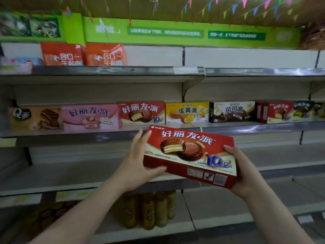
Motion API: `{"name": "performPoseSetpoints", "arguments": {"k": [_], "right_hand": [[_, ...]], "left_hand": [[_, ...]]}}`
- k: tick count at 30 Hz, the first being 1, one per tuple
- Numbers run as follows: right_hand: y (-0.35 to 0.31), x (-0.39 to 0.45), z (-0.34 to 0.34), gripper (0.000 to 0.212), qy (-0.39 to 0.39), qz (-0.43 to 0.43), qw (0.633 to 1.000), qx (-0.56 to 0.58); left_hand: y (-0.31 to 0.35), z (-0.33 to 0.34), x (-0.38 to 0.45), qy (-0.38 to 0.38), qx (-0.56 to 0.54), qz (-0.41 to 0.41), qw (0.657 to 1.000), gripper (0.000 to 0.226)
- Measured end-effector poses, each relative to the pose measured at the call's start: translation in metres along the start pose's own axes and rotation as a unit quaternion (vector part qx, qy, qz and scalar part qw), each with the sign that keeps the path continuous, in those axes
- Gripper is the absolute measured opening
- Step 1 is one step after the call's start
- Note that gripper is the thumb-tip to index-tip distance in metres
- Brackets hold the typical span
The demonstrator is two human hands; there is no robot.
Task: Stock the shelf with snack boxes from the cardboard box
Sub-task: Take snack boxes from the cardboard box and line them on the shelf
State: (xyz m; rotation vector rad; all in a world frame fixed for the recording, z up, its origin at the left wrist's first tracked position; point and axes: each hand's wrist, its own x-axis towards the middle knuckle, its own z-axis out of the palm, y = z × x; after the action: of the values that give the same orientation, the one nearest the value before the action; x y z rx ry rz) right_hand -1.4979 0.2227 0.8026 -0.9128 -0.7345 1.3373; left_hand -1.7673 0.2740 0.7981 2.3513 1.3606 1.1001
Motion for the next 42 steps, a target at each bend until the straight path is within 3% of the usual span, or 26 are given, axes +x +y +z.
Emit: {"name": "performPoseSetpoints", "arguments": {"k": [3, 8, 11, 12, 16, 19, 25, 29, 32, 36, 39, 42], "right_hand": [[-0.017, 0.028, 0.035, 0.04, -0.027, -0.005, 1.0, -0.011], [-0.045, 0.078, 0.094, 0.029, -0.071, -0.033, 0.997, -0.03], [-0.061, 0.118, 0.127, 0.037, -0.09, -0.068, 0.991, -0.068], [-0.065, 0.133, 0.133, 0.038, -0.09, -0.084, 0.988, -0.088], [-0.074, 0.19, 0.146, 0.03, -0.065, -0.161, 0.963, -0.208], [-0.069, 0.221, 0.145, 0.022, -0.069, -0.15, 0.943, -0.288], [-0.048, 0.269, 0.144, 0.032, -0.054, -0.137, 0.922, -0.359], [-0.043, 0.288, 0.145, 0.028, -0.044, -0.148, 0.931, -0.331], [-0.04, 0.299, 0.148, 0.035, -0.031, -0.149, 0.931, -0.333], [-0.034, 0.305, 0.158, 0.046, 0.003, -0.162, 0.909, -0.384], [-0.033, 0.304, 0.163, 0.055, -0.001, -0.172, 0.915, -0.366], [-0.03, 0.302, 0.168, 0.057, 0.009, -0.18, 0.902, -0.393]], "left_hand": [[0.005, -0.045, 0.03, 0.057, -0.128, -0.078, 0.987, 0.086], [-0.017, -0.1, 0.084, 0.067, -0.199, -0.162, 0.964, 0.068], [-0.038, -0.114, 0.117, 0.092, -0.249, -0.159, 0.951, 0.032], [-0.046, -0.115, 0.126, 0.106, -0.257, -0.153, 0.948, 0.03], [-0.088, -0.114, 0.165, 0.124, -0.241, -0.143, 0.952, 0.059], [-0.121, -0.103, 0.186, 0.134, -0.209, -0.17, 0.954, 0.072], [-0.166, -0.089, 0.214, 0.167, -0.196, -0.194, 0.947, 0.037], [-0.177, -0.087, 0.229, 0.16, -0.115, -0.176, 0.964, 0.034], [-0.175, -0.093, 0.231, 0.151, 0.023, -0.162, 0.975, 0.023], [-0.157, -0.093, 0.231, 0.085, 0.18, -0.184, 0.963, 0.026], [-0.148, -0.085, 0.235, 0.027, 0.217, -0.19, 0.957, 0.016], [-0.147, -0.074, 0.24, -0.022, 0.245, -0.203, 0.948, 0.019]]}}
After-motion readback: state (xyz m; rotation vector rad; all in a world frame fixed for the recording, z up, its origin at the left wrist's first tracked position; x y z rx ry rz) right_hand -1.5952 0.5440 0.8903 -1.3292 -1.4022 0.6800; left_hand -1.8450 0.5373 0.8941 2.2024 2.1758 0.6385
